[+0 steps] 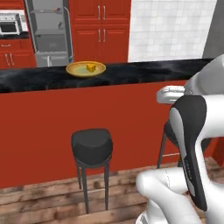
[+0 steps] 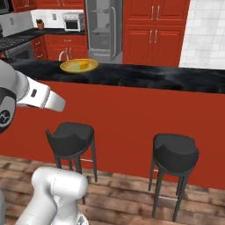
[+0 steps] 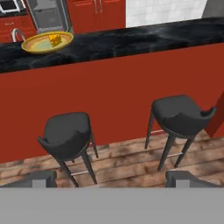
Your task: Take the cheese, steak, and squash from the fridge and place them on the plate on the dining counter to create an appetizer plate.
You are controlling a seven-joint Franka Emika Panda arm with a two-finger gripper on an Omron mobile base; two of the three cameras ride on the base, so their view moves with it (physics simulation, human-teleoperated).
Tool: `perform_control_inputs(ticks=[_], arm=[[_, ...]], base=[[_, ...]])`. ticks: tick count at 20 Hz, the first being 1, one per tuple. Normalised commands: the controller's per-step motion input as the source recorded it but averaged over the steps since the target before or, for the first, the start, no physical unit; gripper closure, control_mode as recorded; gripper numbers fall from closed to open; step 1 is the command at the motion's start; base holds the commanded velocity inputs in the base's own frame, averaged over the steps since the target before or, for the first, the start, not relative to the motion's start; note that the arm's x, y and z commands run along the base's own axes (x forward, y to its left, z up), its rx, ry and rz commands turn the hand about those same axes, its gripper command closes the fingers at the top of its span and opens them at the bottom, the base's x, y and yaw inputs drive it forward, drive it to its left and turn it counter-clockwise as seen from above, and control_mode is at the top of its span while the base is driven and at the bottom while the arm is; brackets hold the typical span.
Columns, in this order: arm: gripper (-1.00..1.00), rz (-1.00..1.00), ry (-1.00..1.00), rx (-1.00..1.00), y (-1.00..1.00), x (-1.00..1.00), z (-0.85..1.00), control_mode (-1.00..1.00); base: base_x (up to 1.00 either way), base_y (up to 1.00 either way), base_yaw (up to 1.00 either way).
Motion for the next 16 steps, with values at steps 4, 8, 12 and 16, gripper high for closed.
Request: perform_control_inputs(ticks=[4,8,12,16], arm=[[-1.0,0.0,0.0,0.0,0.0,0.0,0.0,1.0],[-1.0,0.0,0.0,0.0,0.0,0.0,0.0,1.0],[-1.0,0.0,0.0,0.0,0.0,0.0,0.0,1.0],[-1.0,0.0,0.0,0.0,0.0,0.0,0.0,1.0]], base=[[-0.42,-1.0,-0.18],[-0.06,-1.0,-0.17],[0.0,-1.0,-0.13],[0.0,-1.0,-0.11]])
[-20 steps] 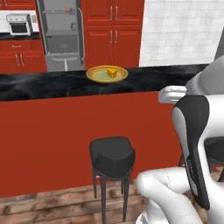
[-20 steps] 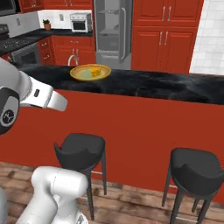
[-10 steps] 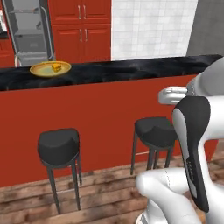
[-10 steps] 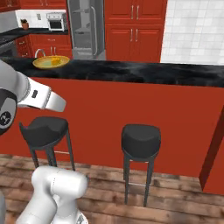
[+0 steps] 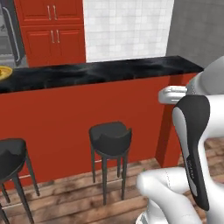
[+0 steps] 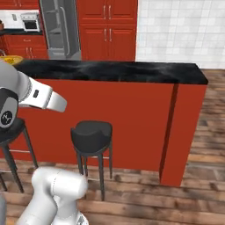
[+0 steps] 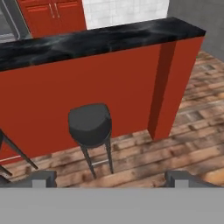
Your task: Take the cheese, steak, and squash from the fridge and place them on the plate on the dining counter to create an appetizer plate.
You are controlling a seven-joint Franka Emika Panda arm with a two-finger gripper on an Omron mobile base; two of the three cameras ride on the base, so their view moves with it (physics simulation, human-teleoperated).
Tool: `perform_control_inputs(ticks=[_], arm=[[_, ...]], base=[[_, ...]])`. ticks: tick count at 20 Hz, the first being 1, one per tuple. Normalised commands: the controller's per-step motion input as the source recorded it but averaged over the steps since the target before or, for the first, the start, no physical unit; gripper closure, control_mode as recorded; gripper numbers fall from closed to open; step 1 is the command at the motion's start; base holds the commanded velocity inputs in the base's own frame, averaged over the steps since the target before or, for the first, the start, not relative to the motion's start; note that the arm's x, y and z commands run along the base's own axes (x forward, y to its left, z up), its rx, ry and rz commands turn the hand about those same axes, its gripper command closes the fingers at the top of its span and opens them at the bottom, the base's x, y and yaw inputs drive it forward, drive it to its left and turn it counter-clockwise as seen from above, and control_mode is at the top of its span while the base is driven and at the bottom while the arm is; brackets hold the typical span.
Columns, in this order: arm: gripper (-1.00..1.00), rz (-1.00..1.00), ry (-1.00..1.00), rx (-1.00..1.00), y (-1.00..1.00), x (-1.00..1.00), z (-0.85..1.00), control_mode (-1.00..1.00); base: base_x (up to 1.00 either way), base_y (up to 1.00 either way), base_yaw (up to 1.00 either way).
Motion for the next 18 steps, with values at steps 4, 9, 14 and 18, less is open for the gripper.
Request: perform_control_inputs(ticks=[4,9,14,18], arm=[[-1.0,0.0,0.0,0.0,0.0,0.0,0.0,1.0],[-1.0,0.0,0.0,0.0,0.0,0.0,0.0,1.0],[-1.0,0.0,0.0,0.0,0.0,0.0,0.0,1.0],[-1.0,0.0,0.0,0.0,0.0,0.0,0.0,1.0]], base=[[0.01,-1.0,-0.1],[0.13,-1.0,-0.06],[0.34,-1.0,0.0],[0.68,-1.0,0.0]])
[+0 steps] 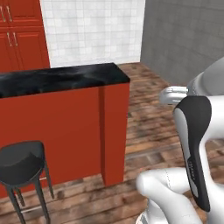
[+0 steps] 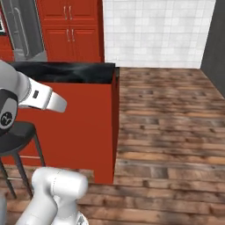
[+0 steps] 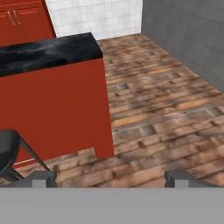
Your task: Take the cheese, steak, and squash from the fridge and place them on the plate on the dining counter to create an appetizer plate.
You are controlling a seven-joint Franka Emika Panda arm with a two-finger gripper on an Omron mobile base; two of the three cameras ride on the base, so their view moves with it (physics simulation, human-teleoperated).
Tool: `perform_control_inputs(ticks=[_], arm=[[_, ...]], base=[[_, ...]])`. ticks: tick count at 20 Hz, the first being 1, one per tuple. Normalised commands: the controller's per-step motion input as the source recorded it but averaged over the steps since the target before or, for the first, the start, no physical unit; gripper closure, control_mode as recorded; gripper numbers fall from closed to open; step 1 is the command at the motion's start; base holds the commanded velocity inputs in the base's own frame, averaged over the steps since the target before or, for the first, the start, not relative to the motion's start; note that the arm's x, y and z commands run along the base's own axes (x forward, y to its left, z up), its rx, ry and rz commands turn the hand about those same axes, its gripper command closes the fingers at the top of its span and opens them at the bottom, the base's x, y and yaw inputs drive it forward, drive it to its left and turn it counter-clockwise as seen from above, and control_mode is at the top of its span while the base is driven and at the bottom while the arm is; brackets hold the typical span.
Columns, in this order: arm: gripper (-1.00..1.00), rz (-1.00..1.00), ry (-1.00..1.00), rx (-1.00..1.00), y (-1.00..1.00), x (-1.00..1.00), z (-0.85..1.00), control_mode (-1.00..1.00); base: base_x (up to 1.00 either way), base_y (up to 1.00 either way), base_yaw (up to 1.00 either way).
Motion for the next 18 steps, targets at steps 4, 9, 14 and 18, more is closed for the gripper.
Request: perform_control_inputs(ticks=[4,9,14,18], arm=[[-1.0,0.0,0.0,0.0,0.0,0.0,0.0,1.0],[-1.0,0.0,0.0,0.0,0.0,0.0,0.0,1.0],[-1.0,0.0,0.0,0.0,0.0,0.0,0.0,1.0],[-1.0,0.0,0.0,0.0,0.0,0.0,0.0,1.0]], base=[[0.93,-1.0,0.01],[1.0,-1.0,0.07],[1.0,-1.0,0.18],[1.0,-0.99,0.26]])
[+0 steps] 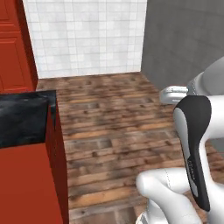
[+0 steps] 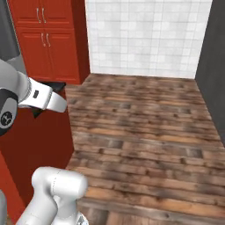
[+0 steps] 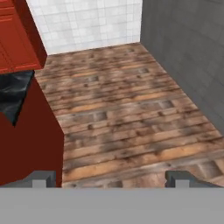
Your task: Take the cheese, steak, and squash from the fridge and place them on the plate on the dining counter to create an appetizer plate.
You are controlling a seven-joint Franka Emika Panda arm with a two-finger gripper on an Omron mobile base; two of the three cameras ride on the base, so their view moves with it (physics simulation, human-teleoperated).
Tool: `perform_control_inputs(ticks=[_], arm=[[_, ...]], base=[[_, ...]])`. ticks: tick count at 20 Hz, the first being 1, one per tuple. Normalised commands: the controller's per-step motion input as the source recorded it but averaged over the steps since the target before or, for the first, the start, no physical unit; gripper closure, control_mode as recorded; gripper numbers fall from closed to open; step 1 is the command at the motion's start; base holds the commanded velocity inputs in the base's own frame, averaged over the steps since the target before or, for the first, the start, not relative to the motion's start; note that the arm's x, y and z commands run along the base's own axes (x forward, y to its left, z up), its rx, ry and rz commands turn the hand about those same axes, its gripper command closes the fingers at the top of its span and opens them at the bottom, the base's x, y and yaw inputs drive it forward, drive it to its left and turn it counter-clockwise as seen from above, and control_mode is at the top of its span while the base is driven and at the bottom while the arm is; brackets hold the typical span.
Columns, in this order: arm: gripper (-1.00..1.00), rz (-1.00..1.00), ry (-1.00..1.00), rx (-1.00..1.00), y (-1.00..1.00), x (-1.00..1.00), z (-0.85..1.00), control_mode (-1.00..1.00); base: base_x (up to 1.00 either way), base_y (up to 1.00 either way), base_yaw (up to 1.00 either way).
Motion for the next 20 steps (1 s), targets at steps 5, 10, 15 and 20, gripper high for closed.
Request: perform_control_inputs(ticks=[5,10,15,20], arm=[[-1.0,0.0,0.0,0.0,0.0,0.0,0.0,1.0],[-1.0,0.0,0.0,0.0,0.0,0.0,0.0,1.0],[-1.0,0.0,0.0,0.0,0.0,0.0,0.0,1.0],[-1.0,0.0,0.0,0.0,0.0,0.0,0.0,1.0]], base=[[1.0,-0.88,0.31],[1.0,-0.78,0.34],[1.0,-0.6,0.38],[1.0,-0.45,0.44]])
